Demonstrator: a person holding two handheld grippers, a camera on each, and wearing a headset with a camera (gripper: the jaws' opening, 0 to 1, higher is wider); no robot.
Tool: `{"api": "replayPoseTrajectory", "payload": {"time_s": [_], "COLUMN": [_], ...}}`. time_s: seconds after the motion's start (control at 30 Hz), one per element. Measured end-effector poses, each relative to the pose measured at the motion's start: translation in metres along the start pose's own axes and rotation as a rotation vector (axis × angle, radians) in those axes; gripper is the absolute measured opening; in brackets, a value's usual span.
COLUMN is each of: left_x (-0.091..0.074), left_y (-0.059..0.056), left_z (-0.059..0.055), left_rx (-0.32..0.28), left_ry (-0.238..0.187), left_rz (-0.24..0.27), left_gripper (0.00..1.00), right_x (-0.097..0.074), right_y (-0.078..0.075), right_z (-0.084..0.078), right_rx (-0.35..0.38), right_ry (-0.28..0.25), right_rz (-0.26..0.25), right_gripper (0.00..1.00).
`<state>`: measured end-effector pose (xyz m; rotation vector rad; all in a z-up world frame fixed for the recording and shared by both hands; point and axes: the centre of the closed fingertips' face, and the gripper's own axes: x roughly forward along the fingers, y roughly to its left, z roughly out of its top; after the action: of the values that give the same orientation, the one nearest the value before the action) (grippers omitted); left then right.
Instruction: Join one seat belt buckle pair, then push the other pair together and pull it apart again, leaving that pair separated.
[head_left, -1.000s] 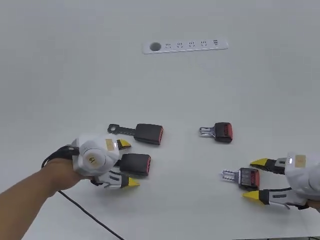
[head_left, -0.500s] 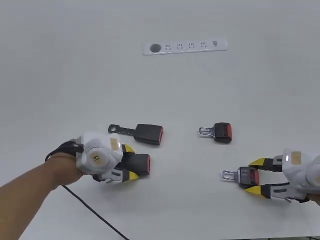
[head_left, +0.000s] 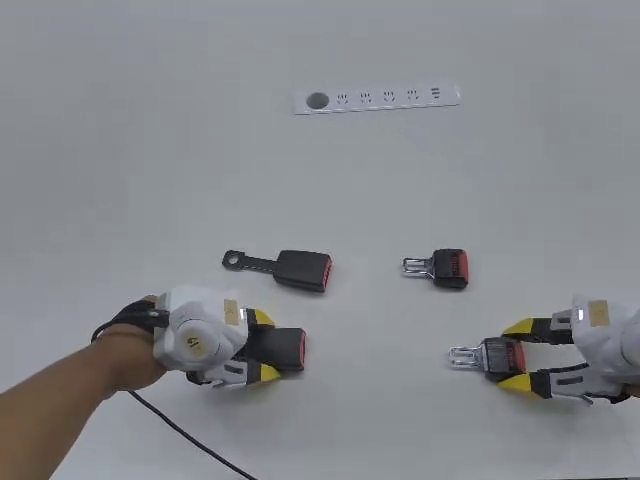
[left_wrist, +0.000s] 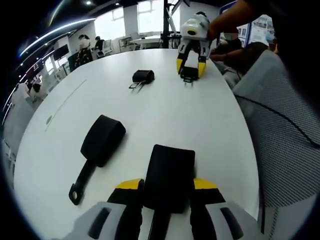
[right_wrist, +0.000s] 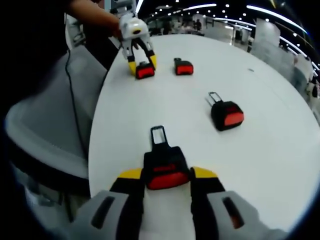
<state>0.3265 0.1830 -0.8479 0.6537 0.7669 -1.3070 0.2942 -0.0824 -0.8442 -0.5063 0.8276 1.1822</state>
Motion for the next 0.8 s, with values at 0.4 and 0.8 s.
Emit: {"api": "replayPoseTrajectory", "payload": {"time_s": [0.4, 0.8], "left_x": [0.002, 0.003], "left_y": [0.0, 0.0], "left_z": [0.0, -0.001], "left_rx": [0.024, 0.018], "left_ry": [-0.007, -0.004], "left_rz": [-0.022, -0.029], "left_gripper": [0.38, 0.38], "right_x": [0.005, 0.026], "right_y": [0.003, 0.004], "right_z": [0.007, 0.03], "right_rx": [0.007, 0.037], "right_ry": [-0.071, -0.149], "right_rz": [0.017, 0.031], "right_gripper": [0.36, 0.35]}}
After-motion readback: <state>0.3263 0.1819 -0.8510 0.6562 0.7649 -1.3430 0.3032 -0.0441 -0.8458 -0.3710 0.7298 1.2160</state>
